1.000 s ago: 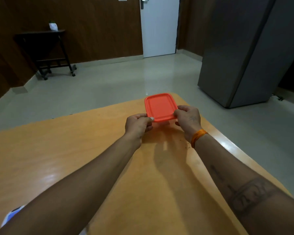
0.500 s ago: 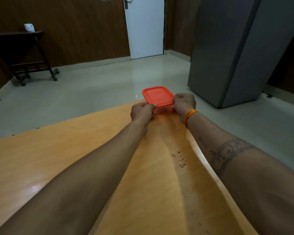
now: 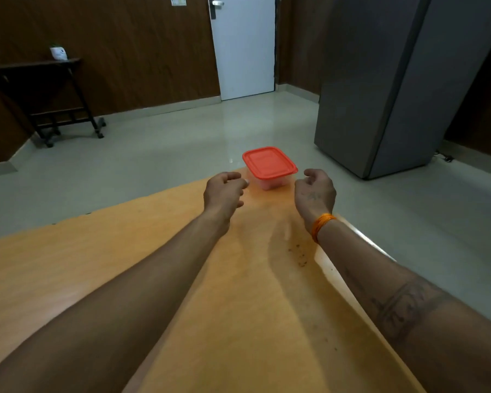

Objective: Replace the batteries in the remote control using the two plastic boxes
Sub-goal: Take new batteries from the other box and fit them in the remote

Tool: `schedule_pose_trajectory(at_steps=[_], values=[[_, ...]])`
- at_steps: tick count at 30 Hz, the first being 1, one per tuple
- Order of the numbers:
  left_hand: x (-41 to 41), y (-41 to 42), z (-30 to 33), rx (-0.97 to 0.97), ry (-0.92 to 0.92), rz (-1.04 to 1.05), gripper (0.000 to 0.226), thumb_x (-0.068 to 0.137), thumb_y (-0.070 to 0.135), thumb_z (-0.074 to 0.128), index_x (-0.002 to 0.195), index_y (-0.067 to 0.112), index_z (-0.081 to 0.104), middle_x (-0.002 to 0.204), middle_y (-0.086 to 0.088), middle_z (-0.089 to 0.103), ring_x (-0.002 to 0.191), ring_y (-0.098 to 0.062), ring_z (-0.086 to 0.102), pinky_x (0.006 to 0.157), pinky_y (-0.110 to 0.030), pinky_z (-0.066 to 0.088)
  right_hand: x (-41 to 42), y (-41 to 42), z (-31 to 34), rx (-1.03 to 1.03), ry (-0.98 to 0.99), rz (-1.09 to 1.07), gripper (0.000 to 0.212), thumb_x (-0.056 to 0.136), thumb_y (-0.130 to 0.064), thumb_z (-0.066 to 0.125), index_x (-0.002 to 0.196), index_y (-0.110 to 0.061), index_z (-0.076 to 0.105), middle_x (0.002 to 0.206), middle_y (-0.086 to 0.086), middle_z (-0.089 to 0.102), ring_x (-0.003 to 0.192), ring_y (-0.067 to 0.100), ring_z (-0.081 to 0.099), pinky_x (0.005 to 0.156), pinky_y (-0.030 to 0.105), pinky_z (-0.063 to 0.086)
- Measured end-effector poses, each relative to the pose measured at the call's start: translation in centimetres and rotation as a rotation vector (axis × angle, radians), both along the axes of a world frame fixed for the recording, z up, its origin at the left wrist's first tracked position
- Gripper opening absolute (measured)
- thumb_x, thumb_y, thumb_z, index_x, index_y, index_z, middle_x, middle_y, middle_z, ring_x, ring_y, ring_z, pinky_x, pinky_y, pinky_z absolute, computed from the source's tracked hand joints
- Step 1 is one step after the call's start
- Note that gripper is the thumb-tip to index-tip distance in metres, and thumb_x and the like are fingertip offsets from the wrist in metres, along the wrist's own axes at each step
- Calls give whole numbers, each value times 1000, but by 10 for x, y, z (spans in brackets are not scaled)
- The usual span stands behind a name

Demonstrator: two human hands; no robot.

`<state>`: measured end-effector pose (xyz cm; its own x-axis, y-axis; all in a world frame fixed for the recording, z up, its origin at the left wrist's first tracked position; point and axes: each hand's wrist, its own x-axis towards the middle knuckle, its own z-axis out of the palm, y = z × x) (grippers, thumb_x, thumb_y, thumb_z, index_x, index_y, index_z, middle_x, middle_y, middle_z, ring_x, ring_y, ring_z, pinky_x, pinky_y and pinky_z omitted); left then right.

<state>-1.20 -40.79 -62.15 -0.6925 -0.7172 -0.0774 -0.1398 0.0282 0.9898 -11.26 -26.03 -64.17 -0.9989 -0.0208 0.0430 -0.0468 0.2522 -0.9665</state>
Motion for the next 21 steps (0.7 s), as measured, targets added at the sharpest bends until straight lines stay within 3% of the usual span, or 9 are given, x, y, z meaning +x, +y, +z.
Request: schedule_pose_trajectory(at_steps=[3, 6, 9, 15, 21], values=[[51, 10, 14, -24, 27, -13, 18, 92, 18, 68, 110, 15, 72, 103, -5, 73, 97, -21, 70, 82, -43, 60, 49, 8, 11, -65, 43, 19, 24, 96, -19, 60, 117, -20, 69, 107, -5, 67, 106, 20, 64, 91, 32, 52], [113, 26, 18, -19, 56, -6, 14, 95, 17, 67, 107, 18, 73, 105, -7, 75, 93, -19, 69, 76, -38, 58, 110, 10, 24, -164, 20, 133, 15, 91, -22, 63, 103, -24, 71, 97, -5, 72, 97, 20, 69, 90, 45, 60], [178, 40, 25, -8, 81, 19, 13, 96, 20, 67, 107, 20, 75, 110, -9, 76, 98, -21, 72, 75, -37, 59, 175, 10, 36, -253, -58, 266, 16, 91, -23, 65, 105, -25, 73, 98, 0, 76, 96, 23, 72, 87, 51, 62], [296, 54, 53, 23, 152, 91, 16, 98, 18, 65, 109, 17, 76, 108, -7, 79, 101, -24, 74, 76, -37, 60, 299, 9, 59, -358, -156, 437, 13, 99, -19, 64, 108, -21, 72, 101, 1, 75, 99, 18, 72, 83, 38, 64], [417, 47, 61, 21, 161, 212, 17, 100, 15, 63, 111, 13, 75, 105, -7, 80, 98, -23, 75, 80, -42, 60, 410, -15, 58, -374, -185, 591, 13, 98, -19, 64, 105, -19, 74, 98, 4, 76, 96, 19, 73, 80, 39, 65]])
